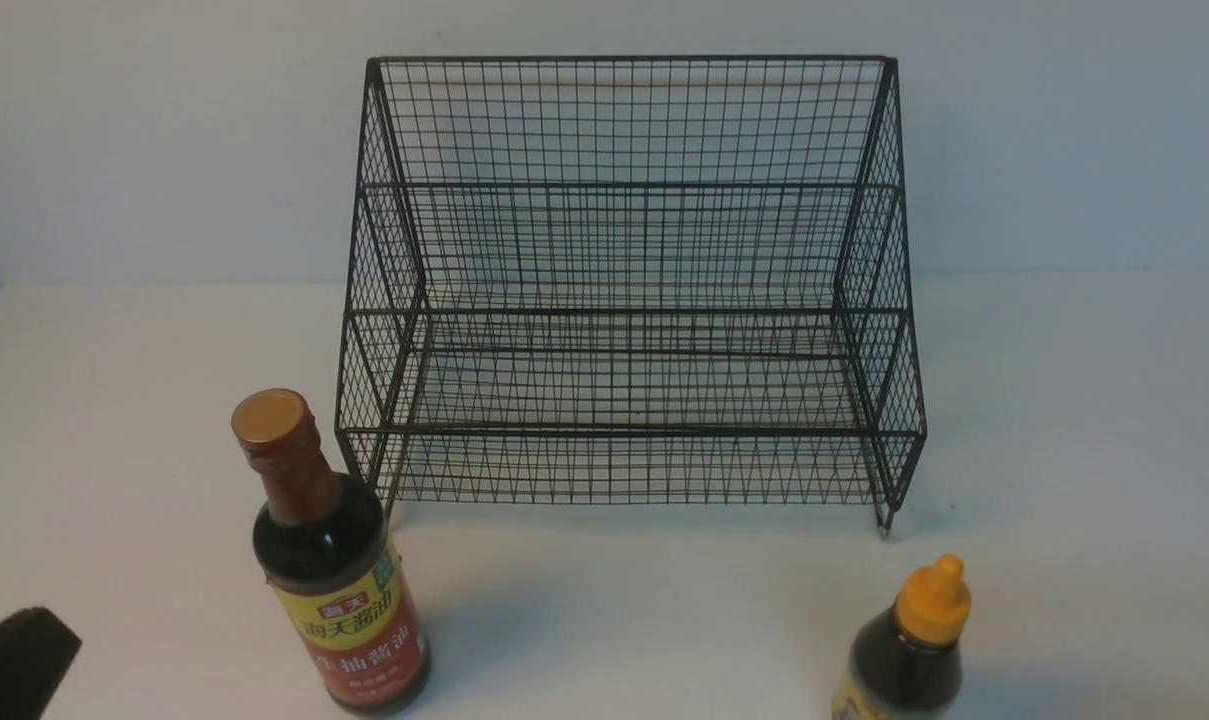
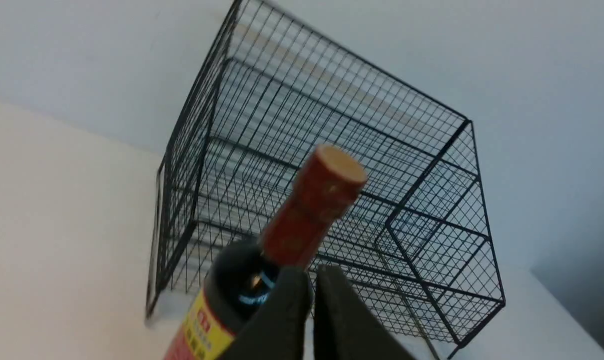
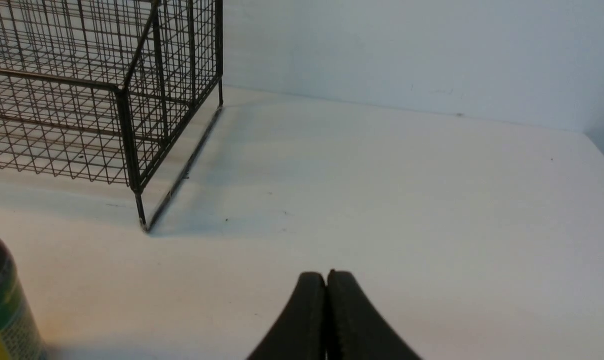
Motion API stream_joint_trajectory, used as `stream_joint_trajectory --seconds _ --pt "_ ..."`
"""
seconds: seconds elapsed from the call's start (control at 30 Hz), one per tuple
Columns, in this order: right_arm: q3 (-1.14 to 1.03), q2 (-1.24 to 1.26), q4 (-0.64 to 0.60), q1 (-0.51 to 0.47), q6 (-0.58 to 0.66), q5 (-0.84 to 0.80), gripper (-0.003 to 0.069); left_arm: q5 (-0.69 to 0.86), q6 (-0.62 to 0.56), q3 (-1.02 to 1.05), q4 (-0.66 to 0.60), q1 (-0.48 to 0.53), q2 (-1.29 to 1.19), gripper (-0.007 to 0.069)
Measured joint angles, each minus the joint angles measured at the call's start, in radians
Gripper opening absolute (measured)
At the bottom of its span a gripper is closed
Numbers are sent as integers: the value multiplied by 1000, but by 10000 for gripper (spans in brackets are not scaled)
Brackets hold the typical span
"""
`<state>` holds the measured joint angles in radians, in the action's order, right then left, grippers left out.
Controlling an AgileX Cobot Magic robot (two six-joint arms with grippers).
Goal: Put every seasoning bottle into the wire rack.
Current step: Use the left arm to grab the condiment bottle closest to it
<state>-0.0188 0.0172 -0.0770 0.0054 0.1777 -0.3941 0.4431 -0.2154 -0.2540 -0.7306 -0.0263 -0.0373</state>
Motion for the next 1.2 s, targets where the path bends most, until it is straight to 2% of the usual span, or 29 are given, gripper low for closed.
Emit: stream_joint_trajectory --seconds 0.07,0.1,0.23,0.37,0.4,0.47,0.5,0.57,0.67,0.7,0.73,0.8,0.87,0.93,1.2 --pt "0 0 0 0 0 0 -15 2 -75 -39 -18 0 -44 74" --pt "0 0 0 0 0 0 -15 2 -146 -61 -39 0 -81 123" --pt "0 0 0 0 0 0 -15 -8 -300 -83 -127 0 -233 322" --pt "0 0 0 0 0 0 -15 -56 -489 -83 -238 0 -376 486" --pt "0 0 0 0 0 0 -15 -59 -503 -83 -245 0 -376 494" --pt "0 0 0 0 0 0 -15 -86 -737 -91 -394 0 -490 609" --pt "0 0 0 0 0 0 -15 -87 -767 -93 -417 0 -503 619" --pt "0 0 0 0 0 0 -15 -91 -913 -105 -546 0 -559 652" --pt "0 0 0 0 0 0 -15 -92 -1088 -114 -719 0 -611 664" --pt "0 0 0 0 0 0 -15 -87 -1209 -116 -828 0 -640 668" --pt "0 0 0 0 0 0 -15 -86 -1224 -116 -840 0 -647 668" --pt "0 0 0 0 0 0 -15 -74 -1398 -117 -935 0 -692 668" --pt "0 0 0 0 0 0 -15 -54 -1515 -117 -954 0 -731 666" --pt "0 0 0 0 0 0 -15 -23 -1591 -117 -961 0 -788 655" --pt "0 0 0 0 0 0 -15 32 -1657 -118 -964 0 -952 588"
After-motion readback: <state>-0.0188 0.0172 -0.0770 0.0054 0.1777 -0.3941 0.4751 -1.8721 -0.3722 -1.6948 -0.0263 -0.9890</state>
